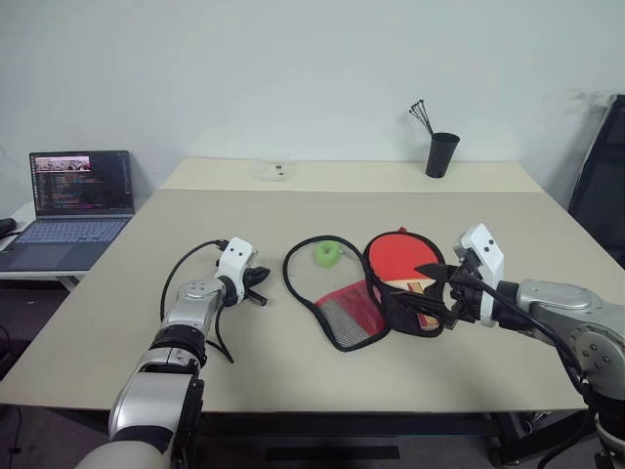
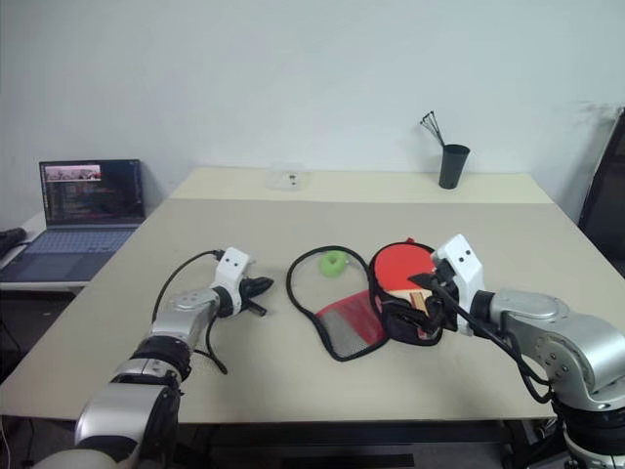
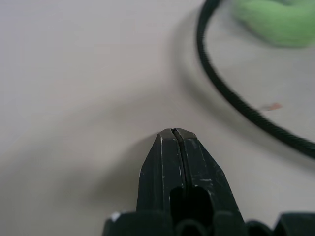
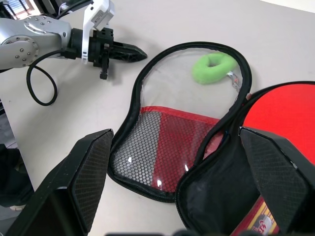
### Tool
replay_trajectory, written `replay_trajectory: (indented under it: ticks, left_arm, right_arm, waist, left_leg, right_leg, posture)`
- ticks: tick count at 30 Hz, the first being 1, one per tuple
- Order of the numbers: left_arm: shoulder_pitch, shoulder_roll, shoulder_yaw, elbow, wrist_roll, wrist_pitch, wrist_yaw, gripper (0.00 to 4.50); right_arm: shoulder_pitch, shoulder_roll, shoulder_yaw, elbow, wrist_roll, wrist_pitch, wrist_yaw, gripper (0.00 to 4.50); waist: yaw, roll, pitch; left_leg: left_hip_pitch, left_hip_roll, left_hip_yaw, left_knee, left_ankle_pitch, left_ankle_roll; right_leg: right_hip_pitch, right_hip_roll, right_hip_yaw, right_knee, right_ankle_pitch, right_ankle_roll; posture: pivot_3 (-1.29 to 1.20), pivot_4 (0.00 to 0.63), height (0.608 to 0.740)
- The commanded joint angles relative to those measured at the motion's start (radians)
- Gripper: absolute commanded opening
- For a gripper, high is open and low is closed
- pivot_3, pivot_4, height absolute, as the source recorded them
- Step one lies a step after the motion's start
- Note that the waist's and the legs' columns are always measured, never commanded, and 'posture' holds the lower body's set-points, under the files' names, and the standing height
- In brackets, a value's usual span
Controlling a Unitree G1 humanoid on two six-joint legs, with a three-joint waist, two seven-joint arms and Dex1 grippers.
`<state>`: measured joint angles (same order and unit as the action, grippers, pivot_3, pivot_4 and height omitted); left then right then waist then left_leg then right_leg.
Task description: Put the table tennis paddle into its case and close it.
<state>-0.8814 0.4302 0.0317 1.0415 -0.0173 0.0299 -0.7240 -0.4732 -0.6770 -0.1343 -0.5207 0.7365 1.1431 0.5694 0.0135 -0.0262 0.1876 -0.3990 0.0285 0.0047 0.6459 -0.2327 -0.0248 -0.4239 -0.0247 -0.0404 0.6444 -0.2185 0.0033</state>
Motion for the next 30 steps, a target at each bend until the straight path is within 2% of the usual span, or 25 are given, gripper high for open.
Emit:
replay_trajectory:
  ticks: [1,6,13,18,23,30]
  left_arm:
    - [0.001,-0.021,-0.025,-0.041,-0.008,0.015,-0.074,0.02]
    - [0.011,-0.037,-0.024,-0.1,-0.025,0.027,-0.129,0.02]
    - [0.018,-0.083,-0.025,-0.438,-0.13,0.179,-0.227,0.02]
    - [0.002,-0.146,-0.045,-0.566,-0.18,0.281,-0.225,0.02]
    - [-0.076,-0.244,-0.068,-0.442,-0.153,0.228,-0.167,0.02]
    - [-0.251,-0.375,-0.079,-0.109,-0.092,0.024,-0.075,0.02]
  right_arm:
    - [-0.007,-0.015,-0.019,-0.022,0.019,-0.011,0.005,4.5]
    - [-0.001,-0.019,-0.027,-0.026,0.021,-0.009,0.003,4.5]
    - [0.02,-0.072,-0.067,-0.027,0.028,-0.01,0.017,4.5]
    - [0.061,-0.155,-0.128,-0.013,0.029,-0.018,0.053,4.5]
    - [0.094,-0.221,-0.175,0.017,0.012,-0.038,0.07,4.5]
    - [0.098,-0.238,-0.187,0.033,0.009,-0.047,0.055,4.5]
  waist:
    - [0.001,0.0,0.0]
    - [0.001,0.0,0.0]
    - [0.001,-0.001,0.001]
    - [-0.008,-0.001,0.001]
    - [-0.008,-0.001,0.001]
    - [-0.011,-0.002,0.001]
  left_leg:
    - [0.0,0.0,0.0,0.0,0.0,0.0]
    - [0.0,0.0,0.0,0.0,0.0,0.0]
    - [-0.001,0.0,0.0,0.0,0.0,0.0]
    - [0.0,0.001,0.0,0.0,0.0,0.0]
    - [0.0,0.0,-0.001,0.001,0.0,0.0]
    - [-0.001,0.0,0.001,0.0,0.0,0.001]
  right_leg:
    - [0.0,0.0,0.0,0.0,0.0,0.0]
    - [0.0,0.0,0.0,0.0,0.0,0.0]
    - [0.0,0.0,0.002,0.0,0.0,0.0]
    - [0.0,0.001,0.002,0.0,0.0,0.0]
    - [0.0,0.001,0.002,0.0,0.0,0.0]
    - [0.0,0.001,0.001,-0.001,0.0,0.0]
  posture:
    - [0.0,0.15,0.74]
    - [0.0,0.15,0.74]
    - [0.0,0.15,0.74]
    - [0.0,0.15,0.74]
    - [0.0,0.15,0.74]
    - [0.0,0.15,0.74]
